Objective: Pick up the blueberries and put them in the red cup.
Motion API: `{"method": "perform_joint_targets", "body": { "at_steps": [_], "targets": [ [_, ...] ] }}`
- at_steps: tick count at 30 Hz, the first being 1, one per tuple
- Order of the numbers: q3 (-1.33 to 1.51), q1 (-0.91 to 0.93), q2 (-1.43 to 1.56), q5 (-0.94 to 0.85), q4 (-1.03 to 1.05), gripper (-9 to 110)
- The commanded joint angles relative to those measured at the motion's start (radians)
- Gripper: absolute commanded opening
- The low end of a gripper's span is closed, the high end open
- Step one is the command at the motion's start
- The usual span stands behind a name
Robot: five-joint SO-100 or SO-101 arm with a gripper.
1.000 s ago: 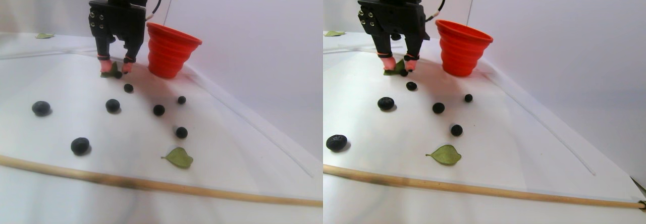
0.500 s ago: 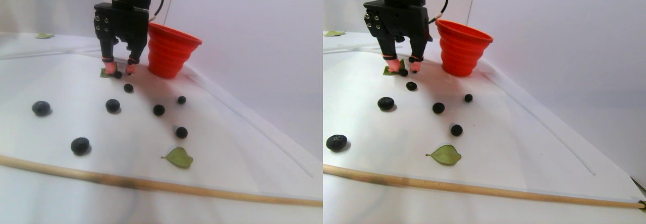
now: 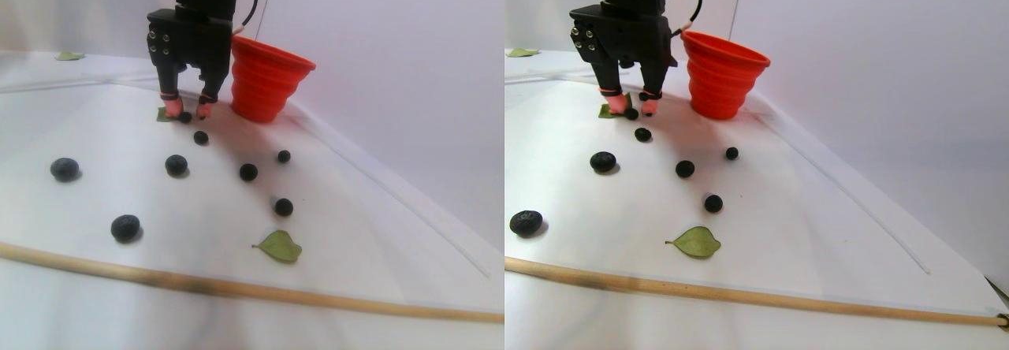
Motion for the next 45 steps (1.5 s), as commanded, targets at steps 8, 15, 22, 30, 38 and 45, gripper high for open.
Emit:
{"method": "perform_joint_targets", "body": {
  "at_steps": [8,15,22,30,38,45],
  "targets": [
    [-0.002,-0.005,-0.008,0.066,-0.021,14],
    [0.02,-0.018,-0.006,0.094,-0.021,14],
    [0.038,-0.025,-0.006,0.103,-0.02,12],
    [0.048,-0.028,-0.008,0.112,-0.02,10],
    [0.038,-0.034,0.018,0.106,0.015,10],
    [0.02,-0.049,0.058,0.115,0.063,9]
  ]
}}
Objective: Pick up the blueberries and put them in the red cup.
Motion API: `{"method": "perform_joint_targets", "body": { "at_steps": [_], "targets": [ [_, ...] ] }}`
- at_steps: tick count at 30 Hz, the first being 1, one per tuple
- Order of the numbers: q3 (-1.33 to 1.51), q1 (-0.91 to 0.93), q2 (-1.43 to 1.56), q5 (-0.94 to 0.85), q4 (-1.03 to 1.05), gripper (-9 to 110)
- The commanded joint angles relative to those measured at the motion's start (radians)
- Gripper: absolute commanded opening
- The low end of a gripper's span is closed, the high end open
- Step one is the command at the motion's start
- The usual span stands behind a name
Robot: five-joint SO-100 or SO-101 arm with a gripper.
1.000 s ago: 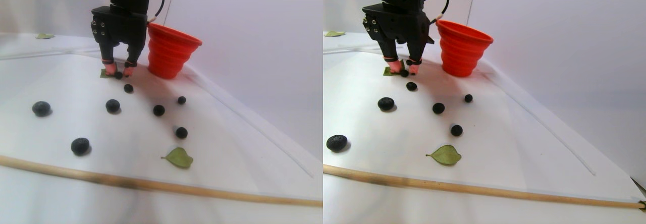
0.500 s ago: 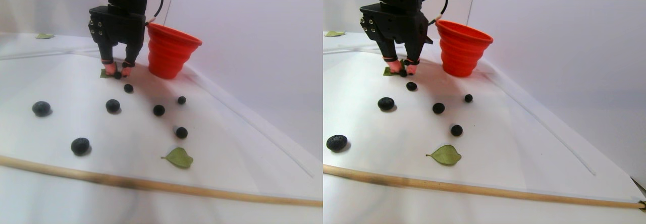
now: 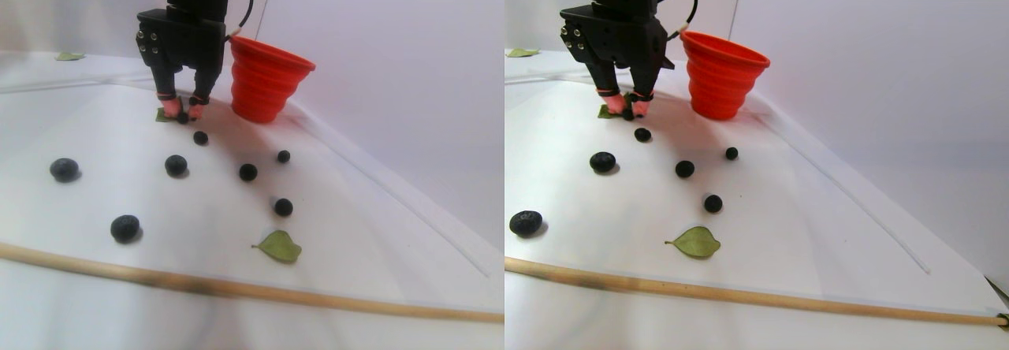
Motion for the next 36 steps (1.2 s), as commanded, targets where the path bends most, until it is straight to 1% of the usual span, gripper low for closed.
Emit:
{"method": "perform_joint_targets", "body": {
  "at_steps": [1,23,36],
  "targets": [
    [-0.006,-0.011,0.08,0.011,0.025,9],
    [-0.063,-0.026,0.184,0.012,0.161,8],
    [-0.084,-0.046,0.298,0.021,0.268,8]
  ]
}}
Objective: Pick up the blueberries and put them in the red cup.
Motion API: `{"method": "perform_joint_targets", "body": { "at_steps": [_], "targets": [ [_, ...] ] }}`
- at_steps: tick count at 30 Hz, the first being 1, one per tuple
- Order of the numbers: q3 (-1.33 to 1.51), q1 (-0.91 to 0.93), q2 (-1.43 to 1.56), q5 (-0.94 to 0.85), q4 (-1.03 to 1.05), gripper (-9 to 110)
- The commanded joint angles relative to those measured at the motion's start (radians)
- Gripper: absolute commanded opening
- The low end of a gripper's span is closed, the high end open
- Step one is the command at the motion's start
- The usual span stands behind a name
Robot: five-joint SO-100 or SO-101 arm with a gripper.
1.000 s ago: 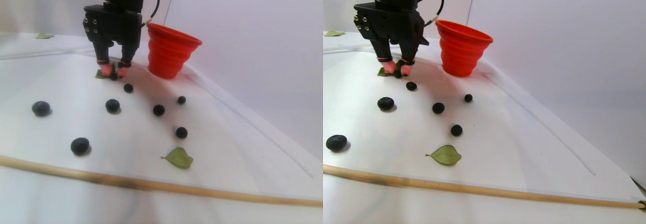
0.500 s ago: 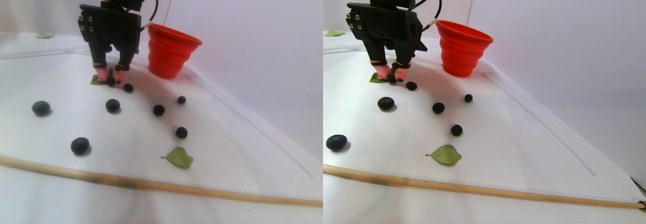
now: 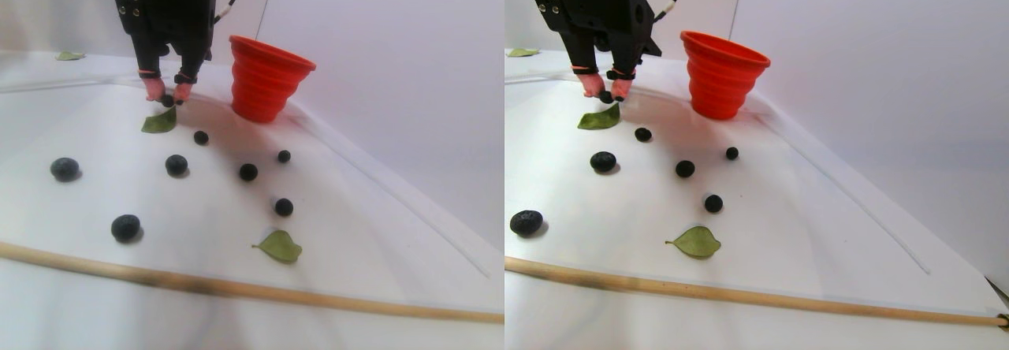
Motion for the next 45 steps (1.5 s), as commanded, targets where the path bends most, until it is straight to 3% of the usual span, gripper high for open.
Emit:
{"method": "perform_joint_targets", "body": {
  "at_steps": [1,20,45],
  "targets": [
    [-0.054,-0.005,0.124,0.005,0.026,8],
    [-0.066,0.008,0.342,-0.005,0.176,9],
    [-0.095,0.158,0.499,-0.138,0.166,9]
  ]
}}
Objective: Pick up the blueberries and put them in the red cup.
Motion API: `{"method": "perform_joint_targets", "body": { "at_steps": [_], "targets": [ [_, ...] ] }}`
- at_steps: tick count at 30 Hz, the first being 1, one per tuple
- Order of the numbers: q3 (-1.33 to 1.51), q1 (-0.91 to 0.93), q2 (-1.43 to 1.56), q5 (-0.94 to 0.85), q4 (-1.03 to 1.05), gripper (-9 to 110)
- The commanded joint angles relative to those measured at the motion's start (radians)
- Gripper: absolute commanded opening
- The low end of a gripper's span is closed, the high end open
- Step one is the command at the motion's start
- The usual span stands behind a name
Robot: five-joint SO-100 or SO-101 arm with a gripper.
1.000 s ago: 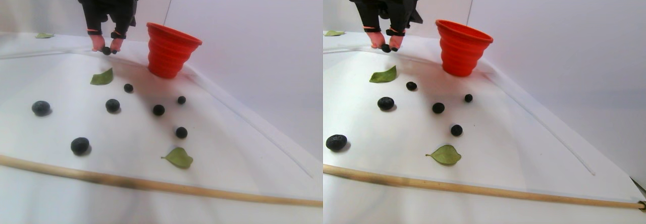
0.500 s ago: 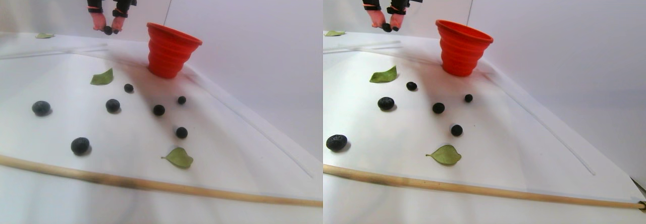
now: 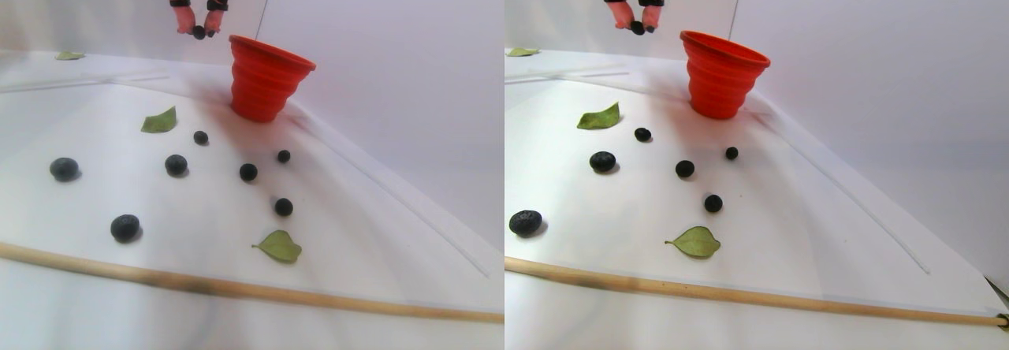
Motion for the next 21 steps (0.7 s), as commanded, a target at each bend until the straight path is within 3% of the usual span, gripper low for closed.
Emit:
{"method": "perform_joint_targets", "body": {
  "at_steps": [1,21],
  "targets": [
    [-0.087,0.044,0.11,-0.018,-0.011,9],
    [-0.204,0.184,0.069,-0.051,-0.066,9]
  ]
}}
